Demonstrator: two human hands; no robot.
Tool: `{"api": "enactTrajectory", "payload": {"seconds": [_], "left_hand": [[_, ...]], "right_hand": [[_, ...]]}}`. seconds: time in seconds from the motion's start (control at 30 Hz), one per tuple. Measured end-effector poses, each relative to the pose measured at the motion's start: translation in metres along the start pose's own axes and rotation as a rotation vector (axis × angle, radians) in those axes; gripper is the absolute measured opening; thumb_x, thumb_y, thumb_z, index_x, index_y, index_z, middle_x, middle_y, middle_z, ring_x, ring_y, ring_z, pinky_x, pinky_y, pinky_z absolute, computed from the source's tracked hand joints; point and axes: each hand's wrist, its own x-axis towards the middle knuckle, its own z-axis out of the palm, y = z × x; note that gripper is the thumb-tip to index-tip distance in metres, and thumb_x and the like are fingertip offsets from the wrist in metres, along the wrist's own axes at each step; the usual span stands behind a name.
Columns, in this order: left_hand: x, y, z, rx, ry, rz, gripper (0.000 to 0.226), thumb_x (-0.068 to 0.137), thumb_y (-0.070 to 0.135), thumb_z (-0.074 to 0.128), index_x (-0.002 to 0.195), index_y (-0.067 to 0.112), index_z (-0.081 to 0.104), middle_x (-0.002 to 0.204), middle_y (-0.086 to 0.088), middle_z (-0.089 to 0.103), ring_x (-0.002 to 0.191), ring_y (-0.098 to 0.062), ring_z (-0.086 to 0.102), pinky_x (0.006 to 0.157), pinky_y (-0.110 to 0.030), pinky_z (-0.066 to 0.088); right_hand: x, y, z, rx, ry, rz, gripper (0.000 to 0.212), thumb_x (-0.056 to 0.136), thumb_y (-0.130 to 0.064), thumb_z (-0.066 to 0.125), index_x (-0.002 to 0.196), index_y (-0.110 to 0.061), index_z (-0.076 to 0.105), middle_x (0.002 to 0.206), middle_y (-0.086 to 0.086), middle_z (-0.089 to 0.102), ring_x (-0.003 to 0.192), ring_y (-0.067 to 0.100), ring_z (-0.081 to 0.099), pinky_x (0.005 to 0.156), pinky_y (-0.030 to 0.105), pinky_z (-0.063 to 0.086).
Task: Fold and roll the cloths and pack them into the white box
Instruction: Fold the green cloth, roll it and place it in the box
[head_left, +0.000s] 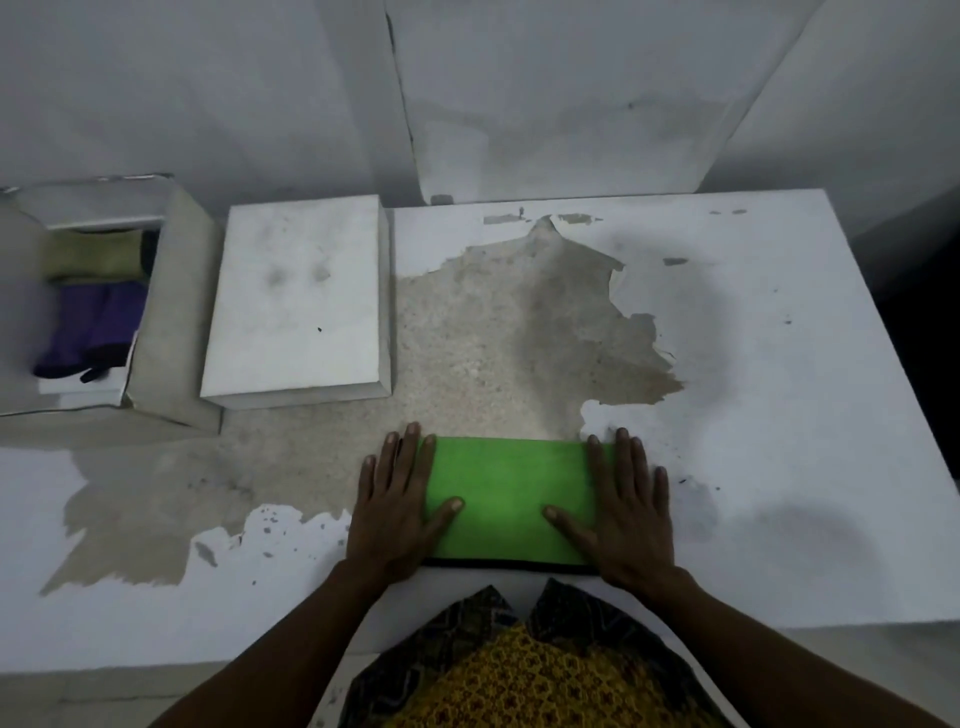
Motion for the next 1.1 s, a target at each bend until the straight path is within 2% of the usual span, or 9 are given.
{"api": "enactTrajectory", "payload": {"seconds": [0.13, 0.2, 0.33, 0.43, 0.53, 0.67, 0.73, 0.9, 1.1], "left_hand": [[0.0, 0.002, -0.006, -0.037, -0.011, 0.002, 0.084, 0.087, 0.071, 0.024, 0.152, 0.023, 0.002, 0.161, 0.0, -0.009, 0.147, -0.026, -0.011, 0.118, -0.048, -0.004], [0.004, 0.002, -0.014, -0.107, 0.009, 0.019, 0.078, 0.09, 0.062, 0.031, 0.152, 0.02, 0.01, 0.161, -0.003, 0.001, 0.148, -0.029, -0.006, 0.118, -0.047, -0.005], [0.023, 0.001, -0.038, -0.181, 0.137, 0.034, 0.061, 0.076, 0.015, 0.053, 0.137, 0.007, 0.046, 0.134, -0.019, 0.052, 0.125, -0.042, 0.041, 0.105, -0.049, 0.032], [0.041, -0.005, -0.052, -0.152, 0.055, 0.009, 0.057, 0.072, 0.008, 0.064, 0.128, 0.008, 0.055, 0.124, -0.019, 0.056, 0.116, -0.038, 0.043, 0.091, -0.044, 0.04], [0.052, -0.008, -0.06, -0.125, 0.008, 0.012, 0.035, 0.073, 0.013, 0.067, 0.108, 0.009, 0.066, 0.11, -0.017, 0.057, 0.108, -0.035, 0.043, 0.082, -0.039, 0.04], [0.052, -0.01, -0.074, -0.398, 0.012, 0.011, 0.007, 0.067, 0.007, 0.065, 0.074, 0.005, 0.065, 0.081, -0.012, 0.061, 0.083, -0.03, 0.057, 0.069, -0.038, 0.048], [0.045, -0.013, -0.079, -0.515, 0.016, 0.0, 0.005, 0.067, 0.001, 0.064, 0.07, 0.004, 0.064, 0.074, -0.01, 0.065, 0.073, -0.028, 0.061, 0.067, -0.042, 0.052], [0.02, -0.014, -0.086, -0.509, 0.005, 0.064, 0.021, 0.07, -0.006, 0.07, 0.089, 0.003, 0.072, 0.089, -0.013, 0.068, 0.086, -0.028, 0.061, 0.077, -0.038, 0.051], [-0.017, -0.015, -0.08, -0.448, 0.008, 0.17, 0.021, 0.065, -0.004, 0.064, 0.078, 0.008, 0.075, 0.081, -0.008, 0.063, 0.081, -0.024, 0.058, 0.066, -0.036, 0.05]], "right_hand": [[0.001, -0.001, -0.004, 0.006, -0.013, -0.021, 0.101, 0.075, -0.087, 0.027, 0.151, -0.031, -0.011, 0.16, 0.002, -0.021, 0.147, 0.02, -0.019, 0.118, 0.052, -0.003], [0.004, -0.001, -0.009, 0.038, -0.016, -0.03, 0.095, 0.079, -0.081, 0.03, 0.152, -0.03, -0.002, 0.161, 0.003, -0.014, 0.148, 0.023, -0.012, 0.118, 0.05, -0.001], [0.018, 0.007, -0.027, 0.109, 0.078, -0.051, 0.064, 0.086, -0.044, 0.056, 0.141, -0.017, 0.037, 0.145, 0.014, 0.038, 0.134, 0.034, 0.03, 0.107, 0.047, 0.03], [0.034, 0.01, -0.038, 0.058, 0.028, -0.022, 0.055, 0.083, -0.029, 0.062, 0.133, -0.017, 0.047, 0.126, 0.011, 0.051, 0.12, 0.032, 0.041, 0.099, 0.044, 0.034], [0.043, 0.011, -0.048, 0.025, -0.024, 0.012, 0.04, 0.081, -0.022, 0.061, 0.121, -0.018, 0.056, 0.113, 0.009, 0.056, 0.11, 0.03, 0.047, 0.092, 0.04, 0.036], [0.041, 0.011, -0.061, 0.07, 0.013, 0.005, 0.018, 0.076, -0.007, 0.06, 0.092, -0.012, 0.066, 0.094, 0.01, 0.06, 0.093, 0.03, 0.053, 0.076, 0.034, 0.037], [0.034, 0.014, -0.067, 0.167, 0.026, -0.026, 0.018, 0.072, 0.001, 0.059, 0.085, -0.01, 0.064, 0.087, 0.009, 0.064, 0.086, 0.03, 0.056, 0.071, 0.034, 0.041], [0.004, 0.021, -0.071, 0.393, 0.106, -0.062, 0.027, 0.068, 0.015, 0.058, 0.079, -0.01, 0.061, 0.08, 0.005, 0.062, 0.081, 0.026, 0.055, 0.069, 0.043, 0.048], [-0.029, 0.025, -0.065, 0.438, 0.18, -0.131, 0.035, 0.058, 0.02, 0.06, 0.072, -0.012, 0.056, 0.077, 0.001, 0.055, 0.077, 0.024, 0.051, 0.064, 0.038, 0.046]]}}
